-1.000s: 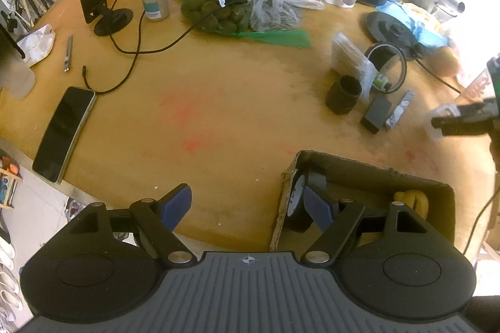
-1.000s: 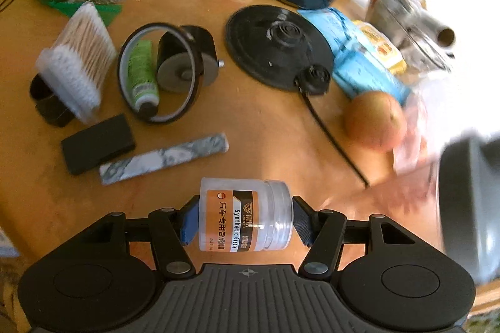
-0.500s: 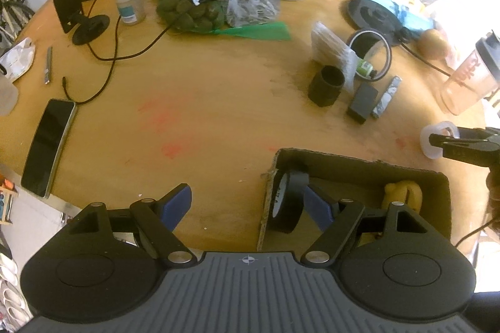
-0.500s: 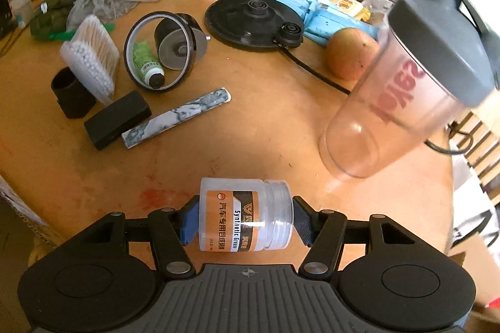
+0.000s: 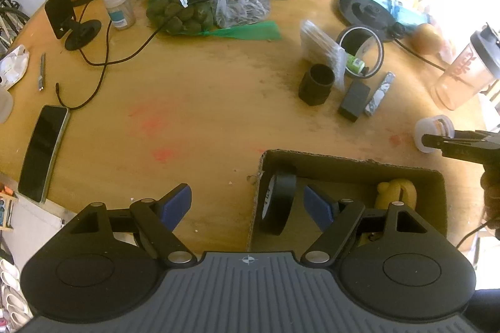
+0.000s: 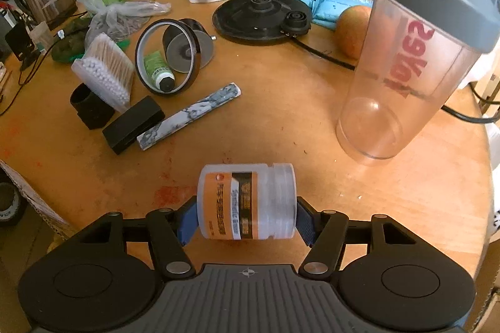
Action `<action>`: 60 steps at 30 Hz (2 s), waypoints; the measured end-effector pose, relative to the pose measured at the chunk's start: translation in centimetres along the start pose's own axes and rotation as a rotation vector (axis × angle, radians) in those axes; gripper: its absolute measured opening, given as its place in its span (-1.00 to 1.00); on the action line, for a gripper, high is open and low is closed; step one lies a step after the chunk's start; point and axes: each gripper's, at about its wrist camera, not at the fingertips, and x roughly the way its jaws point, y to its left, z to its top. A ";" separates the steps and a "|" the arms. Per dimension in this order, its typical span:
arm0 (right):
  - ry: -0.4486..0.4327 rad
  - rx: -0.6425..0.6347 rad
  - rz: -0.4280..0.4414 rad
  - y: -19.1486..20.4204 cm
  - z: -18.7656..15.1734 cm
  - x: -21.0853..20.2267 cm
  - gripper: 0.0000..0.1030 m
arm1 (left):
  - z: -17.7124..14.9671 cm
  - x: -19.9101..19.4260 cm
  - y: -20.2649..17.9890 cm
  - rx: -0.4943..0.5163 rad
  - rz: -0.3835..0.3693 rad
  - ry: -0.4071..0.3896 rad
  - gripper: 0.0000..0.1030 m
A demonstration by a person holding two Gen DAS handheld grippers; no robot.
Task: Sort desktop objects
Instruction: 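Lift the grease jar with the right tool and carry it toward the box, then hold the grease jar with the right tool while the left tool grasps the cotton swab bag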
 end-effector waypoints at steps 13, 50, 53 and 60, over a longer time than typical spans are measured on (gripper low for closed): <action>-0.023 -0.005 -0.021 0.2 0.2 0.3 0.24 | 0.6 -0.1 -0.7 -0.016 0.019 -0.018 0.54; -0.173 0.183 -0.141 1.8 -2.2 -9.9 0.23 | 7.2 -0.1 -2.5 0.227 -0.151 -0.153 0.54; -0.177 0.192 -0.144 1.9 -2.5 -10.5 0.23 | 8.2 0.4 -2.9 0.224 -0.171 -0.154 0.54; -0.184 0.207 -0.147 2.0 -3.0 -11.2 0.23 | 10.7 2.4 -3.6 0.198 -0.207 -0.118 0.53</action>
